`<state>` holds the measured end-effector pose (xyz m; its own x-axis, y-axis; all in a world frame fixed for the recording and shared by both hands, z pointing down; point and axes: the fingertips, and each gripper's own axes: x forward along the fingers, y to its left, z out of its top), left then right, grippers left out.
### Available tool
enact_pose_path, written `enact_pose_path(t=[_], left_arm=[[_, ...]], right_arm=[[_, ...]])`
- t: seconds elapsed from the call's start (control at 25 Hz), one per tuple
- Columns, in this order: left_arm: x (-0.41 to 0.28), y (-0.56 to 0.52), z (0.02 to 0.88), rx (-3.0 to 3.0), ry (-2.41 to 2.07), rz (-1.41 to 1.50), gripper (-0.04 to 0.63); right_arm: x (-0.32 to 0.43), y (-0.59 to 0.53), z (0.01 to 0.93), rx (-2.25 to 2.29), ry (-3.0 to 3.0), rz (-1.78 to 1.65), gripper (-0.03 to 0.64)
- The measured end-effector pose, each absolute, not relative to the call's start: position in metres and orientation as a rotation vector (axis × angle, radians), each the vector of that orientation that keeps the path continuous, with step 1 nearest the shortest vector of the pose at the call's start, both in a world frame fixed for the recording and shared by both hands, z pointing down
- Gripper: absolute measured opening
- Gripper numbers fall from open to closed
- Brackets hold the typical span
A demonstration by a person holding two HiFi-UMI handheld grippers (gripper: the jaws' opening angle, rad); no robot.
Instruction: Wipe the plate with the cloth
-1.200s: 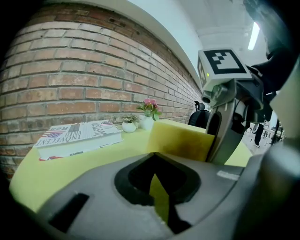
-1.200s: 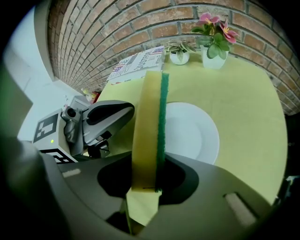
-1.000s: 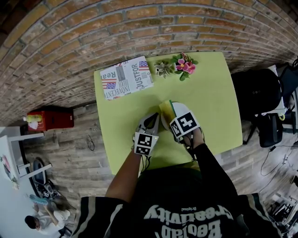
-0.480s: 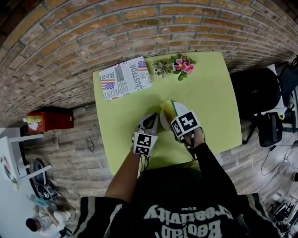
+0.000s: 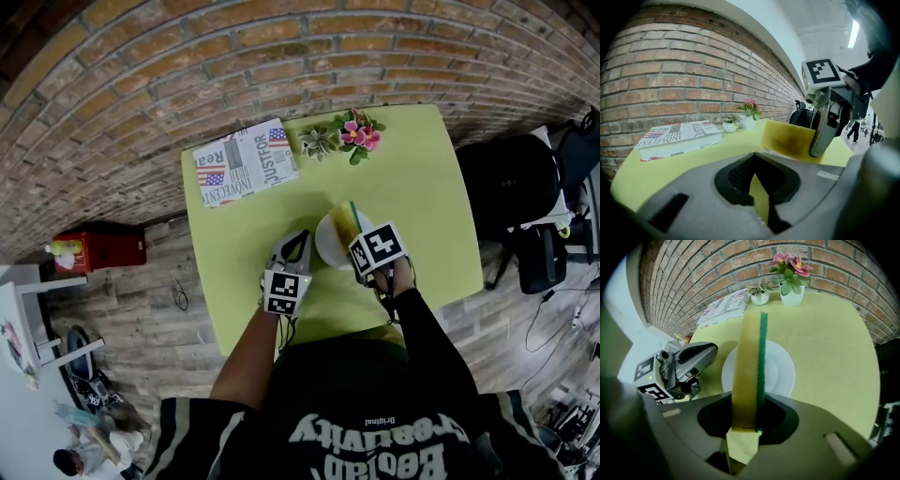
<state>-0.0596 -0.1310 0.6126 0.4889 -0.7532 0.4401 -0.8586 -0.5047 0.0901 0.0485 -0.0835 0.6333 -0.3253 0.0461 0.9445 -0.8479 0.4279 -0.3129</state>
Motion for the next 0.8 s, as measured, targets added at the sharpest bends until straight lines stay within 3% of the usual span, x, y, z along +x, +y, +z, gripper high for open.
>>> enact_pose_path(t=[0.8], left_arm=[[-0.059,-0.131,0.614,2.433,-1.376,0.521,0.005]], right_arm=[[0.096,-0.08,0.633,0.801,-1.602,1.113,0.129]])
